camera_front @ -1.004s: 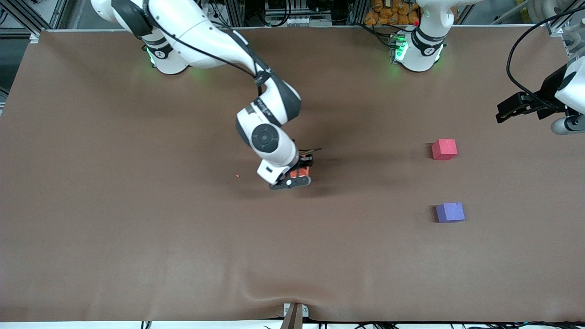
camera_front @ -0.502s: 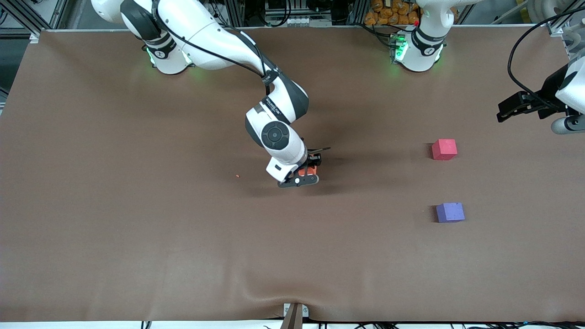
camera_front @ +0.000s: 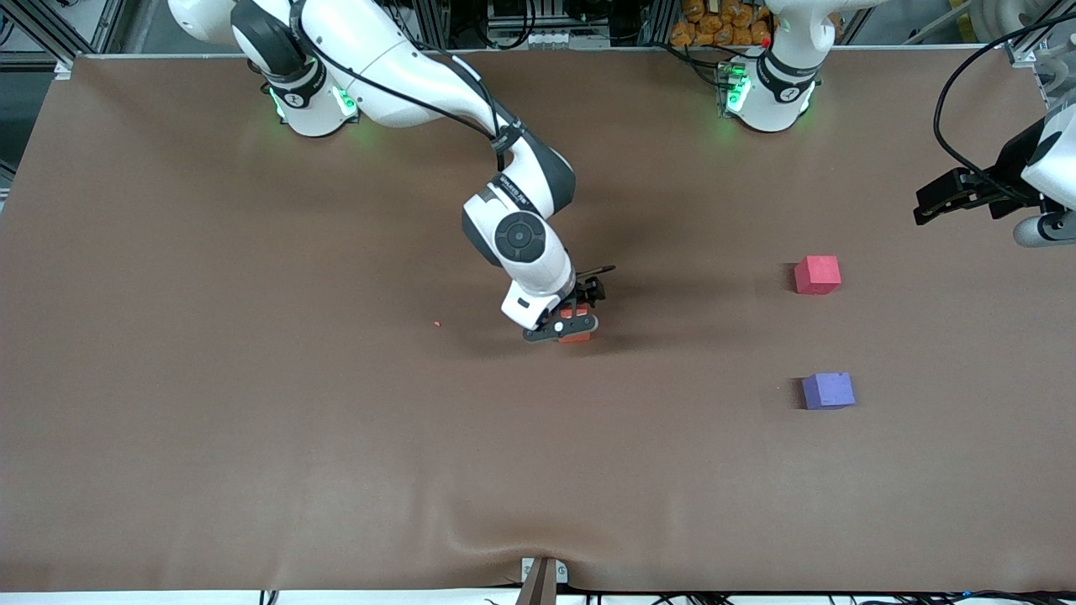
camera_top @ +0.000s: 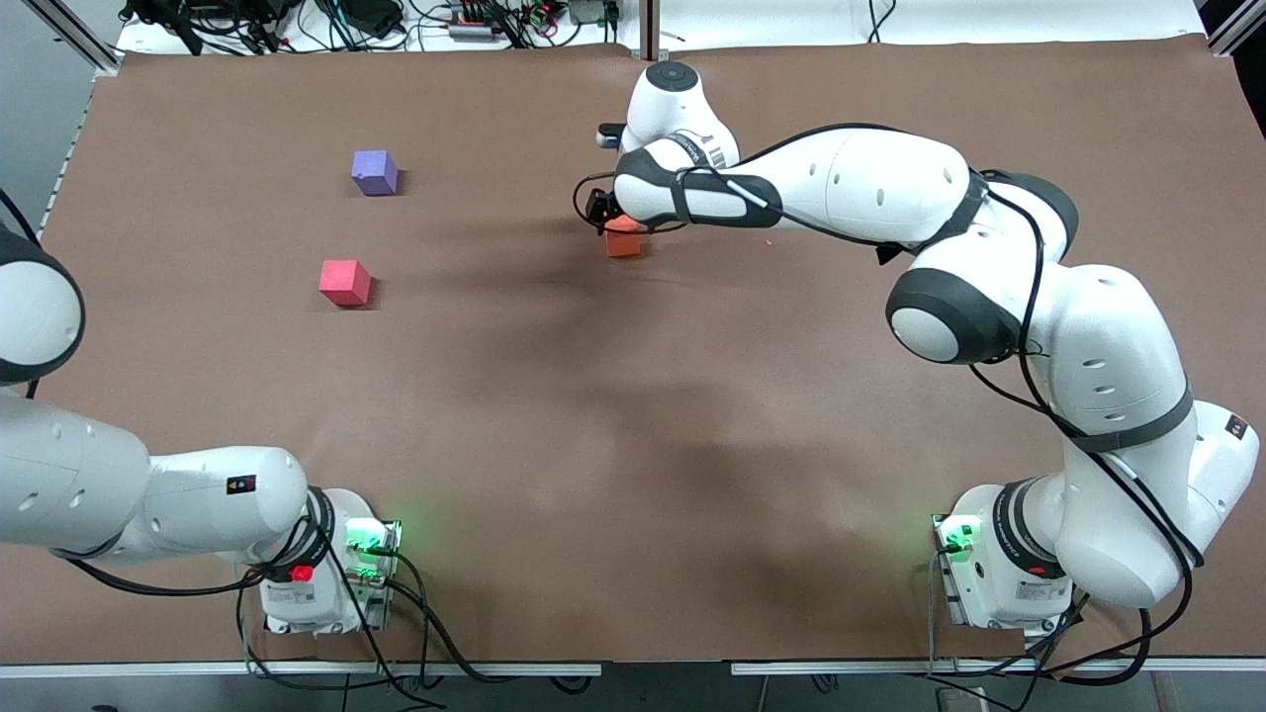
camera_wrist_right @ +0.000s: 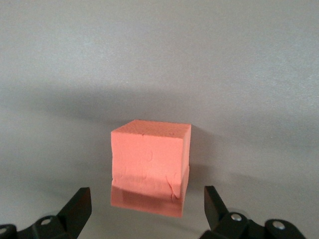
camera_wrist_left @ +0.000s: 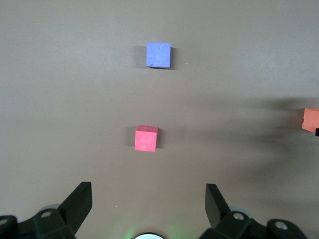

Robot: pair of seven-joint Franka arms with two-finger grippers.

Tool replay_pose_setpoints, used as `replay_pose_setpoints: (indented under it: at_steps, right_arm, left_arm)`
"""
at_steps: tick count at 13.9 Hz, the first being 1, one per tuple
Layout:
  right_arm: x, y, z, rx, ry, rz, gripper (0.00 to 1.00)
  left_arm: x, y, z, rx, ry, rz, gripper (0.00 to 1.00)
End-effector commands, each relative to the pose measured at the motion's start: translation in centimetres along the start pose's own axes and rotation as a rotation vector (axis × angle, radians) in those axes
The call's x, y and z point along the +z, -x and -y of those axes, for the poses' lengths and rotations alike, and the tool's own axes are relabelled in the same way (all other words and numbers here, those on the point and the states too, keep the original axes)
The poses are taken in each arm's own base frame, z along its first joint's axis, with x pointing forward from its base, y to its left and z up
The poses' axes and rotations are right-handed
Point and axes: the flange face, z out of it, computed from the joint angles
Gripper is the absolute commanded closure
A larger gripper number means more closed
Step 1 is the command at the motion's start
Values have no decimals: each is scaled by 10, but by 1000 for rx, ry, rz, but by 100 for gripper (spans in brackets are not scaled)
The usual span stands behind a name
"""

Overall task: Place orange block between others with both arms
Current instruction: 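Carry the orange cube with the right gripper toward the pink cube, then release the orange cube with the right gripper while the left gripper reaches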

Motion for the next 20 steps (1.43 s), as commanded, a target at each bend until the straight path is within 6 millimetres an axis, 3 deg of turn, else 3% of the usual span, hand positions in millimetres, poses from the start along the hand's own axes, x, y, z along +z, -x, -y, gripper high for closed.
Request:
replay_pose_setpoints:
  at_steps: [1, 4, 6, 9, 11, 13, 15, 17, 20]
  right_arm:
    - [-6, -11, -3, 8, 7, -23, 0]
    - [-34, -28, -22, 37, 3, -35, 0]
    - [-67, -38, -37, 53, 17, -25, 0]
    - [-119, -60, -76, 52, 71, -56, 0]
    - [-150, -74, -118, 10, 109, -40, 0]
    - [-194, -87, -179, -43, 108, -54, 0]
    - [-244, -95, -242, -70, 100, -84, 0]
    - [-296, -86, -303, -41, 97, -67, 0]
    - [-363, -60, -367, 54, 96, -16, 0]
  left_arm:
    - [0, -1, -2, 27, 0, 11, 0]
    - [2, -3, -9, 39, -2, 12, 0]
    - [13, -11, -21, 41, 3, 23, 0]
    - [45, -29, -77, 114, 6, 21, 0]
    - [66, -33, -134, 102, 6, 3, 0]
    - [92, -39, -179, 62, 20, -5, 0]
    - [115, -41, -240, 36, 14, -15, 0]
    - [138, -47, -284, 0, 11, -10, 0]
    - [179, -46, -348, -57, 58, -44, 0]
